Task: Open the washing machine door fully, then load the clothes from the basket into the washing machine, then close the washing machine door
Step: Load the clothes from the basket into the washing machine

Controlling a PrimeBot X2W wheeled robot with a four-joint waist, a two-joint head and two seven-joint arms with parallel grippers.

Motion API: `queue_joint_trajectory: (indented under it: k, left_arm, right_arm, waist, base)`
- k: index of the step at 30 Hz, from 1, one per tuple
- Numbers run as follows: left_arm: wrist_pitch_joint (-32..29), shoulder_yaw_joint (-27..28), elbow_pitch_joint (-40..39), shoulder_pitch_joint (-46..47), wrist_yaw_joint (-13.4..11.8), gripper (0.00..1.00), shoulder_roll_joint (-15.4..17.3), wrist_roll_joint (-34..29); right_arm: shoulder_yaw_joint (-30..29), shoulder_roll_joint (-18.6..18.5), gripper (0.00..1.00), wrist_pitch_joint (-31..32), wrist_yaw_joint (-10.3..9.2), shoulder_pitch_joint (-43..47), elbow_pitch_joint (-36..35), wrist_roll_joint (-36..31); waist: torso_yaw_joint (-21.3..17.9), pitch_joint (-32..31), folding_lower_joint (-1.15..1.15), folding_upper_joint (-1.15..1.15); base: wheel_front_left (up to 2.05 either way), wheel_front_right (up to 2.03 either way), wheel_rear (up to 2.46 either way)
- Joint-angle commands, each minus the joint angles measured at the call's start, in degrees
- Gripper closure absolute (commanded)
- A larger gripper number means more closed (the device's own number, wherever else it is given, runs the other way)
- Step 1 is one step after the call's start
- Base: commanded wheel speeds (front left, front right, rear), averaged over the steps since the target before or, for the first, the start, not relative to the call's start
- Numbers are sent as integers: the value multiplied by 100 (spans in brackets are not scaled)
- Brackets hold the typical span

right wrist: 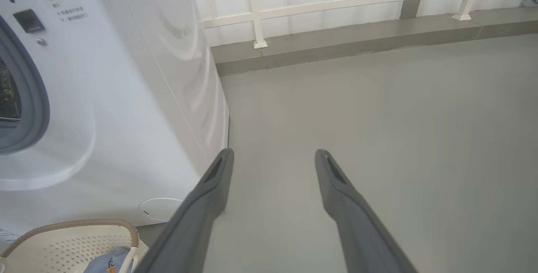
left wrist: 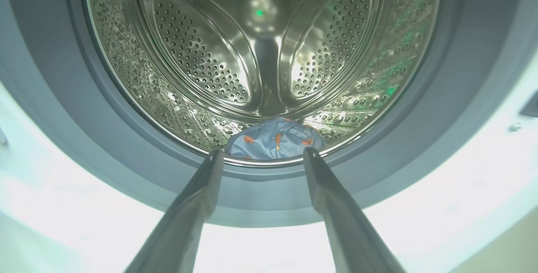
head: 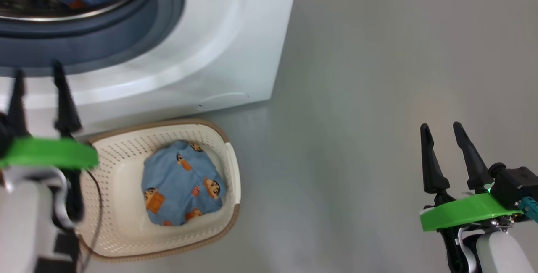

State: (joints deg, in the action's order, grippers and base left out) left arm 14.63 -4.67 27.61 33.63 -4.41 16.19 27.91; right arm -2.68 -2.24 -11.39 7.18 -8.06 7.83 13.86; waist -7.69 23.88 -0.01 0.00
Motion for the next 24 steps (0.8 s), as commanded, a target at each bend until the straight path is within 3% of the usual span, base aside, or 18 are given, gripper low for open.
queue_joint_trajectory:
  k: [1,11,24]
  left_arm:
    - [35,161,-273,-243,-52,0,170,-82]
    - [36,202,-1402,-1918,-134,0,-312,-407]
    - [27,-37,-1993,-3278,-102,0,-506,-702]
  right_arm:
    - [111,-64,0,22,31,99,-170,-54]
    - [113,-64,0,341,31,484,-367,-272]
    - [66,-64,0,709,31,984,-760,-461]
  waist:
    - [254,-358,1,0]
    - [434,-1132,1,0]
    - [539,-1709,1,0]
  base:
    - [0,0,0]
    - [0,0,0]
    - [0,0,0]
